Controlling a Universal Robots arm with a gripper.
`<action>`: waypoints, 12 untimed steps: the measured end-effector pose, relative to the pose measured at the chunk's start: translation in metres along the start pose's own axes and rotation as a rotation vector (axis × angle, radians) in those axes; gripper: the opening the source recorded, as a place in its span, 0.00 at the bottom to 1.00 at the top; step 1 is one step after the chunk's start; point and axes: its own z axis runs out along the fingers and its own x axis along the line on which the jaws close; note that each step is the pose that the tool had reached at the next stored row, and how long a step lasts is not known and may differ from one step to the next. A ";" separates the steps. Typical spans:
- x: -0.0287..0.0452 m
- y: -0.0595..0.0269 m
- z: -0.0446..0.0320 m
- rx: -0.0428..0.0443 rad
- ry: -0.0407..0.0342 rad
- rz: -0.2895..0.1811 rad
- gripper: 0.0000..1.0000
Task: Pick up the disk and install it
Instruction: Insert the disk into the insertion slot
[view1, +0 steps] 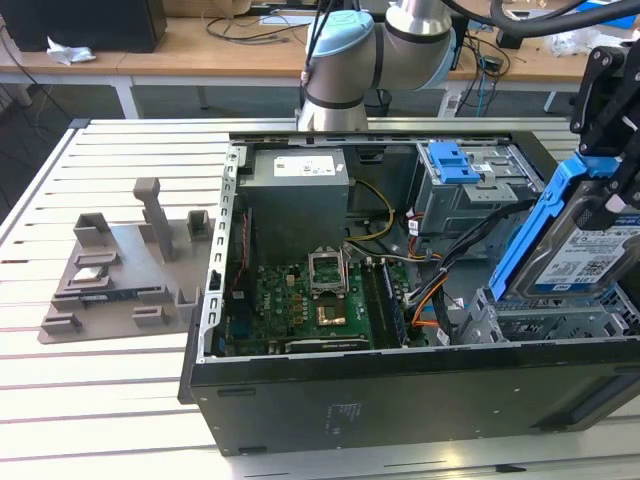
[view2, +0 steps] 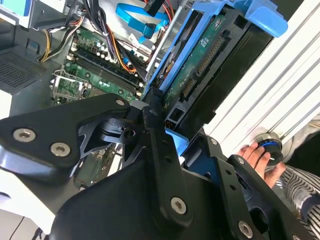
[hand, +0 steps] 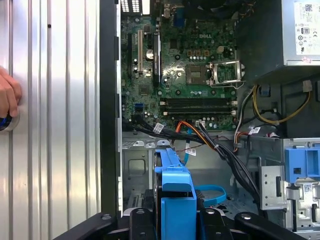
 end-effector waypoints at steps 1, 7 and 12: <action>0.0001 0.0005 0.0010 0.0001 -0.0001 0.000 0.36; -0.0016 0.0009 0.0077 0.0000 0.0000 0.000 0.36; -0.0029 0.0006 0.0157 0.0000 0.0001 0.000 0.36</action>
